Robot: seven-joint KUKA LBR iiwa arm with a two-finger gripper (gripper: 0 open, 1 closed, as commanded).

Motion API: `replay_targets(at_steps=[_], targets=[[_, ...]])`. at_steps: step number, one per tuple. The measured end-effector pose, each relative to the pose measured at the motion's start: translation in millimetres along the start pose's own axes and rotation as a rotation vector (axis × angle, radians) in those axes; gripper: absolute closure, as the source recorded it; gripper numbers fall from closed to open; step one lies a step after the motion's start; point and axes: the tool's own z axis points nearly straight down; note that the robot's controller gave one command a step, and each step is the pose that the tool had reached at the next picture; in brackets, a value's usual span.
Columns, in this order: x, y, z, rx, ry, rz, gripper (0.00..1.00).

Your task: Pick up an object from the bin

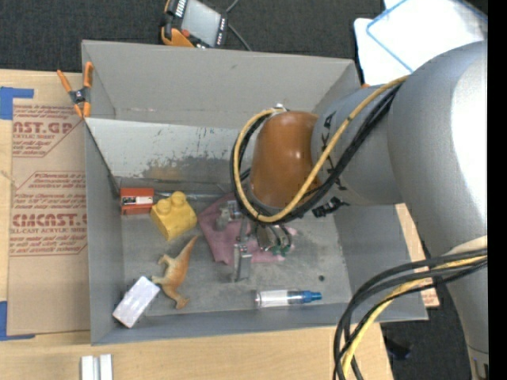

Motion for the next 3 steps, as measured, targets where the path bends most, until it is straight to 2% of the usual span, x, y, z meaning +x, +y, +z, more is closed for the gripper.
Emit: replay_targets(at_steps=[1, 2, 3], targets=[[-0.5, 0, 0, 0.000, -0.002, 0.000, 1.00], [-0.5, 0, 0, 0.000, -0.002, 0.000, 1.00], [-1.5, 0, -89, 0.000, 0.001, -0.035, 1.00]])
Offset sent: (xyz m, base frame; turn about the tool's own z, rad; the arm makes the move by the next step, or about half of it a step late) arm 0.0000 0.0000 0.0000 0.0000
